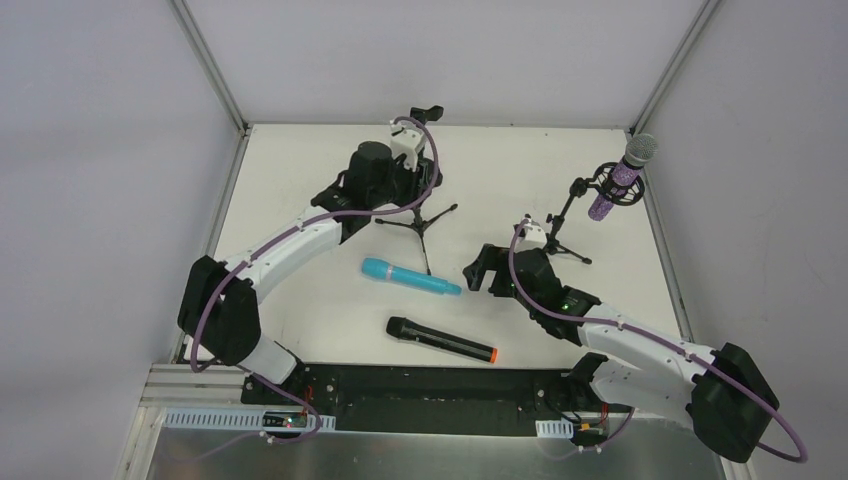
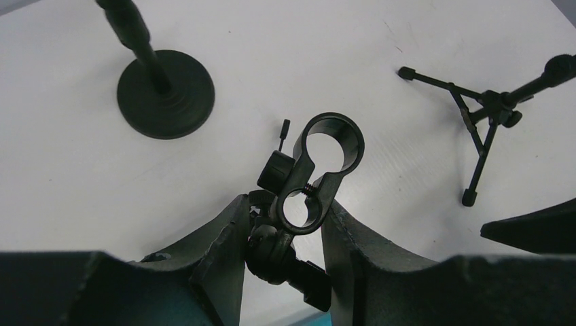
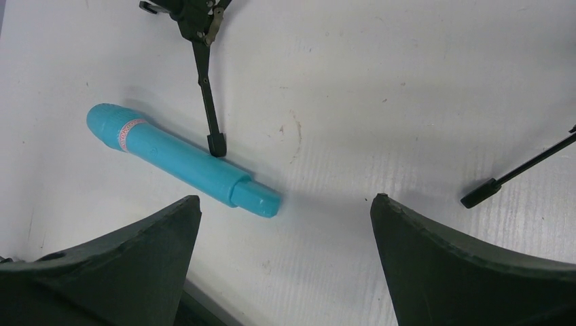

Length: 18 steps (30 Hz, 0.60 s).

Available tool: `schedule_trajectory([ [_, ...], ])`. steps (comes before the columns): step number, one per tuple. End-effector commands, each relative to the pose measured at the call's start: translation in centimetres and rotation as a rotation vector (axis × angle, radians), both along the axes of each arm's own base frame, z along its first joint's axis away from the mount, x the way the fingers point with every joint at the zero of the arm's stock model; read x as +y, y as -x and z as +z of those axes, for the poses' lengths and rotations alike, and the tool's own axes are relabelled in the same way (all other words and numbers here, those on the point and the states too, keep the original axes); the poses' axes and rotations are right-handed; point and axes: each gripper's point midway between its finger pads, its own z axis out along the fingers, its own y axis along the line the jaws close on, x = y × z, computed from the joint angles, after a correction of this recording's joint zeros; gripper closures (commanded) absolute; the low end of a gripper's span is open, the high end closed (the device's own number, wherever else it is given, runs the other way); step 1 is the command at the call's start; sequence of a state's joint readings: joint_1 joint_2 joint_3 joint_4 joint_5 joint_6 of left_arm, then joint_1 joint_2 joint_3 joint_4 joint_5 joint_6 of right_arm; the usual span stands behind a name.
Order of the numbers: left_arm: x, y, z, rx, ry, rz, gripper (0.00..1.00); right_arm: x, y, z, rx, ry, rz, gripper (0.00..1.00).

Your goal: Attach the microphones to the stand

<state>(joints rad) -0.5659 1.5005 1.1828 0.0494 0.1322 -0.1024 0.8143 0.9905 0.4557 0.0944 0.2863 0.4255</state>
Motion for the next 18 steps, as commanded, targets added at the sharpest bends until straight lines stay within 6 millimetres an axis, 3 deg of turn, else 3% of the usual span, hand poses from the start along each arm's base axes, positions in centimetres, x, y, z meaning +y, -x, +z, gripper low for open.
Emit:
schedule_trajectory([
  [1, -3.2, 0.8, 0.4, -0.023, 0.030, -0.096, 1.00, -0.1, -0.4, 1.0, -0.047, -0.012, -0.011, 0.01],
  [10, -5.8, 1.5, -1.8, 0.036, 0.026, -0.169, 1.00, -0.3, -0.4, 0.8, -0.048, -0.006, -0.015, 0.01],
  [14, -6.4, 1.8, -2.3, 0.036, 0.011, -0.210, 0.85, -0.4, -0.3, 0.6, -0.047, -0.003, -0.013, 0.01],
  [18, -6.5, 2.0, -2.3, 0.029, -0.001, -0.234, 0.60, -0.5, -0.2, 0.6, -0.048, -0.004, -0.014, 0.01],
])
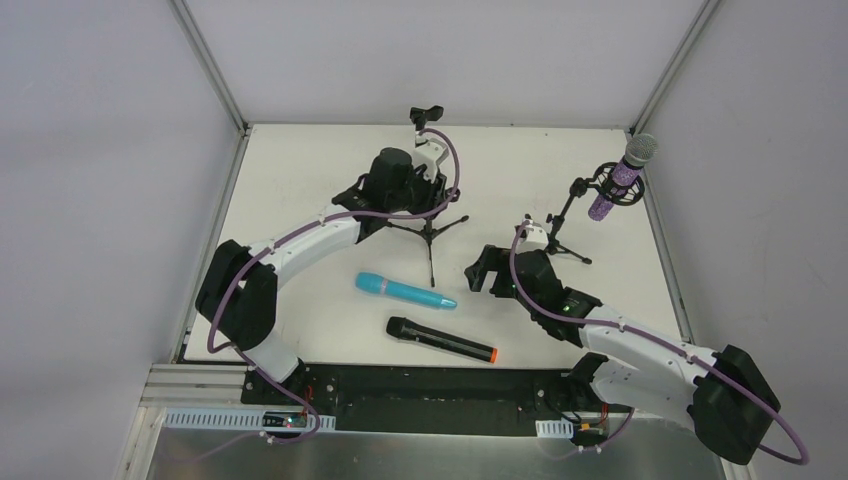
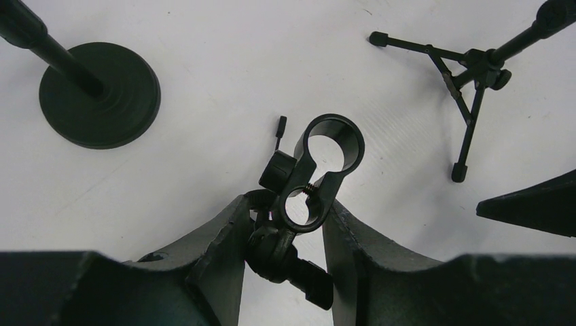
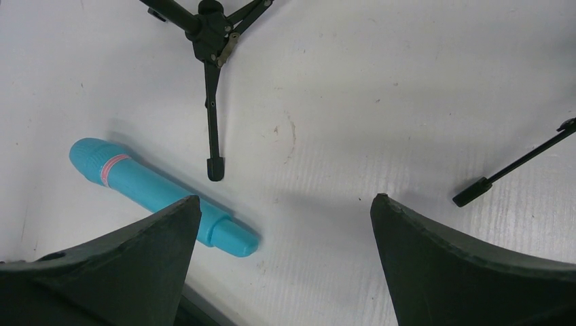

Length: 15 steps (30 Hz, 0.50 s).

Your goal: Attach the microphones to the stand

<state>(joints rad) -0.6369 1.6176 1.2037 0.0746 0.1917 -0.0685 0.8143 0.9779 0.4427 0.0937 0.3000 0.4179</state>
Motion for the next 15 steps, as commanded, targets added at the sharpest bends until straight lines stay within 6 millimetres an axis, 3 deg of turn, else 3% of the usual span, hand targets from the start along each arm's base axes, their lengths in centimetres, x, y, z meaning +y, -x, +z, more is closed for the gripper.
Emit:
schedule_trajectory([
  [1, -2.1, 0.8, 1.6, -0.021, 0.044, -0.096, 0.53, 0.0, -0.3, 1.0, -0.043, -0.018, -0.005, 0.01],
  [5, -1.7, 0.8, 2.2, -0.041, 0.039, -0.083, 0.20, 0.0, -0.3, 1.0, -0.043, -0.020, -0.004, 0.01],
  [8, -1.3, 0.8, 3.1, -0.067, 0.043, -0.070, 0.08, 0.0, -0.2, 1.0, -0.043, -0.019, -0.001, 0.01],
  [11, -0.9, 0.9, 4.3, -0.105, 0.063, -0.056, 0.01, 0.1, -0.2, 1.0, -0.041, -0.019, 0.006, 0.01],
  [15, -0.5, 1.3, 5.9, -0.151, 0.094, -0.054, 0.01, 0.7, 0.2, 1.0, -0.034, -0.026, 0.047, 0.01],
])
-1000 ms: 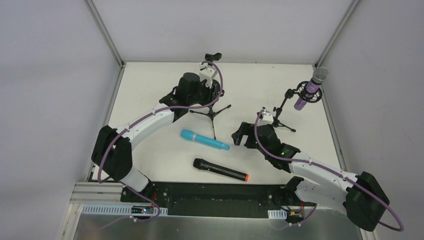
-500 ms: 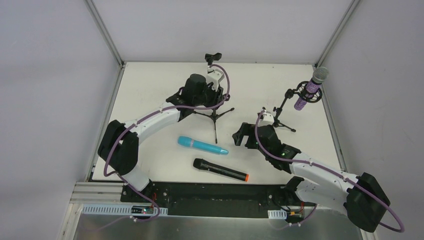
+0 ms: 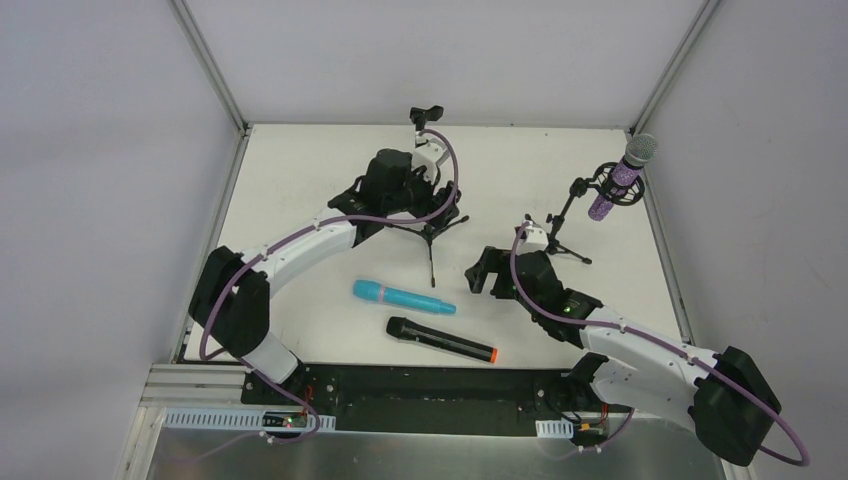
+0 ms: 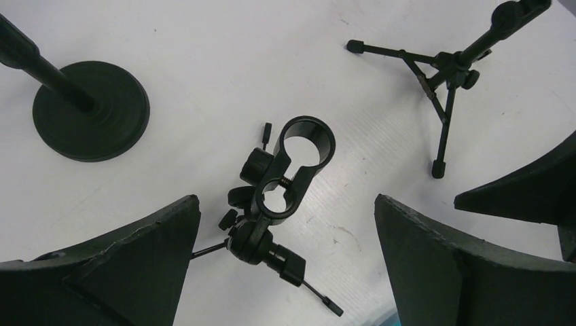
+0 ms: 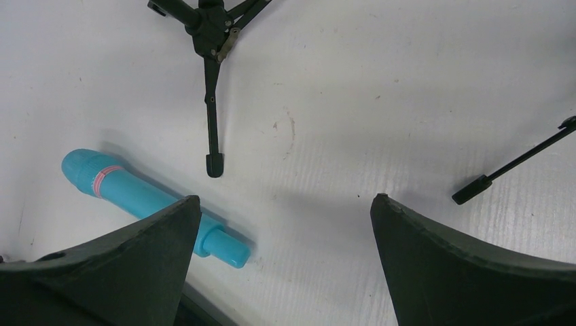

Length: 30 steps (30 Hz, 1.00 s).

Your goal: Attach the microphones to the stand

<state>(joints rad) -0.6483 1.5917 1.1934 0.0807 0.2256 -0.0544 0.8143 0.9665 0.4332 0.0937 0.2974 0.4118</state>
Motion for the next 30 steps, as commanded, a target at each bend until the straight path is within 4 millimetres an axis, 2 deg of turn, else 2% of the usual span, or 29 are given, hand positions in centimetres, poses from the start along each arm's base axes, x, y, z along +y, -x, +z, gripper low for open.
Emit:
schedule_trajectory([
  [1, 0.1, 0.5, 5.3, -0.137, 0.090, -0.007, 0.01, 1.2, 0.2, 1.1, -0.032, -0.034, 0.063, 0.01],
  [5, 0.4, 0.7, 6.3, -0.155, 0.113, 0.000, 0.01, 2.1, 0.6, 1.6, -0.032, -0.062, 0.116, 0.01],
  [12, 1.8, 0.9, 7.8, -0.170, 0.145, 0.004, 0.01, 2.0, 0.4, 2.3, -0.023, -0.084, 0.084, 0.01],
  [20, 5.9, -0.9, 10.4, -0.166, 0.253, 0.110, 0.01, 1.3, 0.2, 3.6, -0.063, -0.130, 0.030, 0.01],
  [27, 9.2, -3.1, 11.0, -0.122, 0.335, 0.246, 0.01, 1.7, 1.0, 4.3, -0.043, -0.084, 0.107, 0.01],
  [30, 11.4, -4.3, 10.8, -0.099, 0.346, 0.358, 0.01, 2.3, 1.2, 4.2, -0.020, -0.064, 0.149, 0.01],
])
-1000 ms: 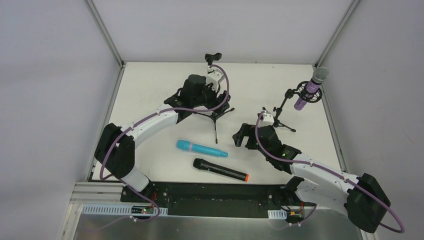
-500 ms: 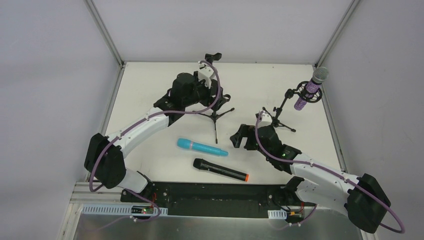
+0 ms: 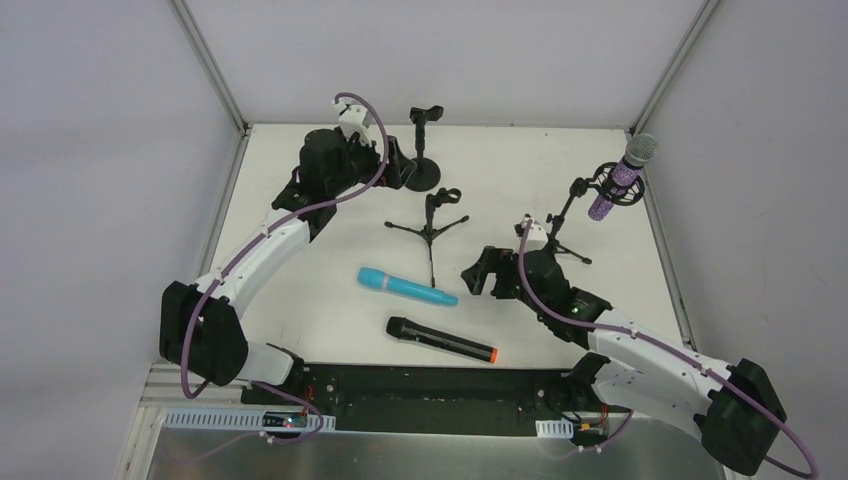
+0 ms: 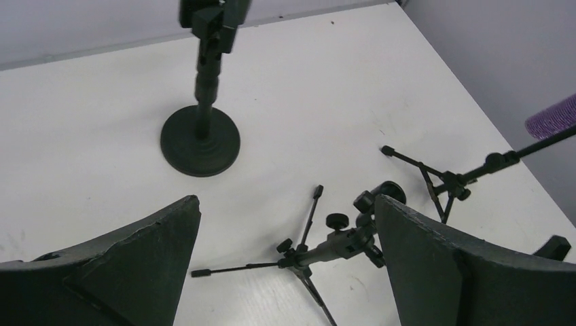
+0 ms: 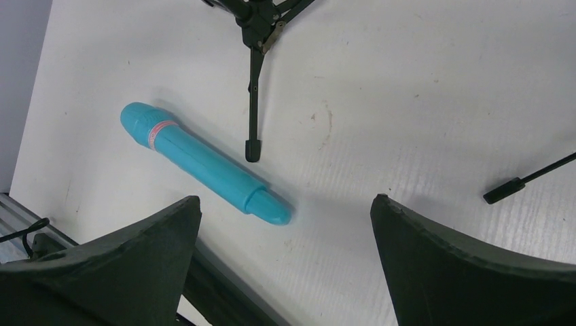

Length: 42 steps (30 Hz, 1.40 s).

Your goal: Attach the microphones to the stand

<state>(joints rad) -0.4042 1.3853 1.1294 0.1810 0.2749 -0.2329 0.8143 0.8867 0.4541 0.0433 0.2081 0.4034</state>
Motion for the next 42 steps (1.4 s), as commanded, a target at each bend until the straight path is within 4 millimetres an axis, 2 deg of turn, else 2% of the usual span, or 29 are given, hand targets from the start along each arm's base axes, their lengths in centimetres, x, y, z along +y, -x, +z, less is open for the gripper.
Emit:
schedule_trajectory([
  [1, 2.9, -1.1, 1.9, 0.001, 0.093, 0.141, 0.01, 1.6, 0.0, 2.0, -0.009, 0.005, 0.083, 0.01],
  [5, 6.4, -2.3, 1.1, 0.038, 0.120, 0.293, 0.01, 2.9, 0.3, 1.5, 0.035, 0.052, 0.142, 0.01],
  [11, 11.0, -3.1, -0.5, 0.083, 0.102, 0.509, 0.01, 5.9, 1.2, 0.9, 0.058, 0.159, 0.278, 0.01],
  [14, 12.5, -3.1, -1.5, 0.102, 0.055, 0.584, 0.01, 7.7, 1.9, 0.8, 0.043, 0.228, 0.356, 0.01],
  [20, 13.2, -3.4, -2.5, 0.114, -0.004, 0.606, 0.01, 11.1, 3.2, 0.7, -0.032, 0.391, 0.533, 0.01],
  [22, 13.1, -3.5, -2.7, 0.119, -0.004, 0.604, 0.01, 12.3, 3.1, 1.0, -0.064, 0.441, 0.570, 0.01],
  [27, 13.0, -3.4, -3.1, 0.129, -0.006, 0.597, 0.01, 14.6, 2.4, 0.0, -0.087, 0.537, 0.637, 0.01],
  [32, 12.6, -3.5, -3.2, 0.134, -0.004, 0.581, 0.01, 15.5, 1.1, -1.3, -0.093, 0.647, 0.675, 0.01],
  [37, 12.1, -3.6, -3.4, 0.145, 0.001, 0.558, 0.01, 16.1, 0.1, -2.7, -0.079, 0.766, 0.740, 0.11],
  [42, 11.8, -3.6, -3.5, 0.151, 0.009, 0.541, 0.01, 16.7, -0.4, -3.5, -0.017, 0.725, 0.797, 0.14],
])
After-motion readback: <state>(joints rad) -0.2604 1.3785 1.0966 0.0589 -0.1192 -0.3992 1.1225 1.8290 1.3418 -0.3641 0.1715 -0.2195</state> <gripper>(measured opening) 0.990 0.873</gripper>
